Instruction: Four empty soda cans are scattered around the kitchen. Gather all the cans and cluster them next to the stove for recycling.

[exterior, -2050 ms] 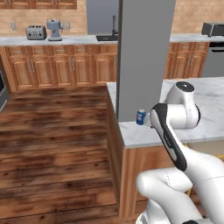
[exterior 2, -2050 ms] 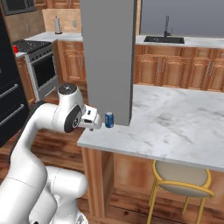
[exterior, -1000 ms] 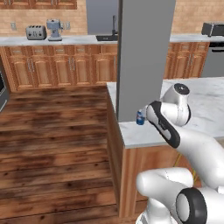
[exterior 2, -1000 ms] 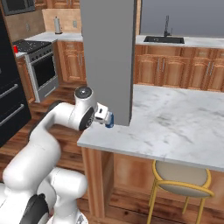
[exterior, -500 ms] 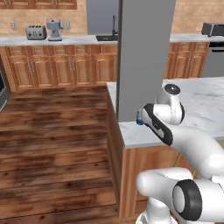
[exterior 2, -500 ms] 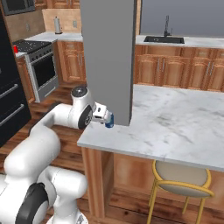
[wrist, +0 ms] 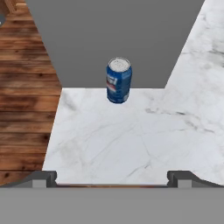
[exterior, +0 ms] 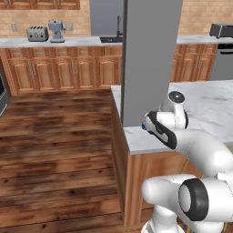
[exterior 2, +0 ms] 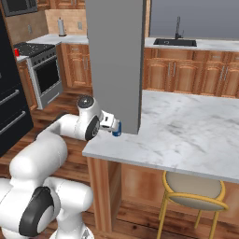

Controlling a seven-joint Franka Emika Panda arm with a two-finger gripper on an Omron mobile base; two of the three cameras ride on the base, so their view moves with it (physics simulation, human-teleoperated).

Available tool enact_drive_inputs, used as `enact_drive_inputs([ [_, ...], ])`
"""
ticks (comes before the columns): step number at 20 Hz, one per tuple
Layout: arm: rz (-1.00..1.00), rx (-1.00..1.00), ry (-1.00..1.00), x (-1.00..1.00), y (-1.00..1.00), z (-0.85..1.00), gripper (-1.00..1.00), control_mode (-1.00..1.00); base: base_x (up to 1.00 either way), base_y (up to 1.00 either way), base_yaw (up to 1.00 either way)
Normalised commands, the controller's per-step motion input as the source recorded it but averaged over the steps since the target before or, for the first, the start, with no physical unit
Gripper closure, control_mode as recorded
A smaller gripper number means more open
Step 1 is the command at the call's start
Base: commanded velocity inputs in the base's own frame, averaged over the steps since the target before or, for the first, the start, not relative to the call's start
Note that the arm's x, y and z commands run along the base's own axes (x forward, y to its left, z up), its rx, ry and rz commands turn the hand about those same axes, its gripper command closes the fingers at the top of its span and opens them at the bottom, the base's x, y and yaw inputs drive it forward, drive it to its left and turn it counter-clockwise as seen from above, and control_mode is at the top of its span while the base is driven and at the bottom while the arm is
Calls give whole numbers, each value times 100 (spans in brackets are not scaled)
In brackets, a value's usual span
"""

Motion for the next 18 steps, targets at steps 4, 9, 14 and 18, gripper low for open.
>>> enact_drive_inputs([
  [4, 0, 0, 0, 22, 0, -6, -100, -100, 0, 0, 0],
  [9, 0, 0, 4, 27, 0, 0, -100, -100, 0, 0, 0],
  [14, 0, 0, 4, 28, -1, -4, -100, -100, 0, 0, 0],
  [18, 0, -1, 0, 24, -8, -12, -100, -100, 0, 0, 0],
])
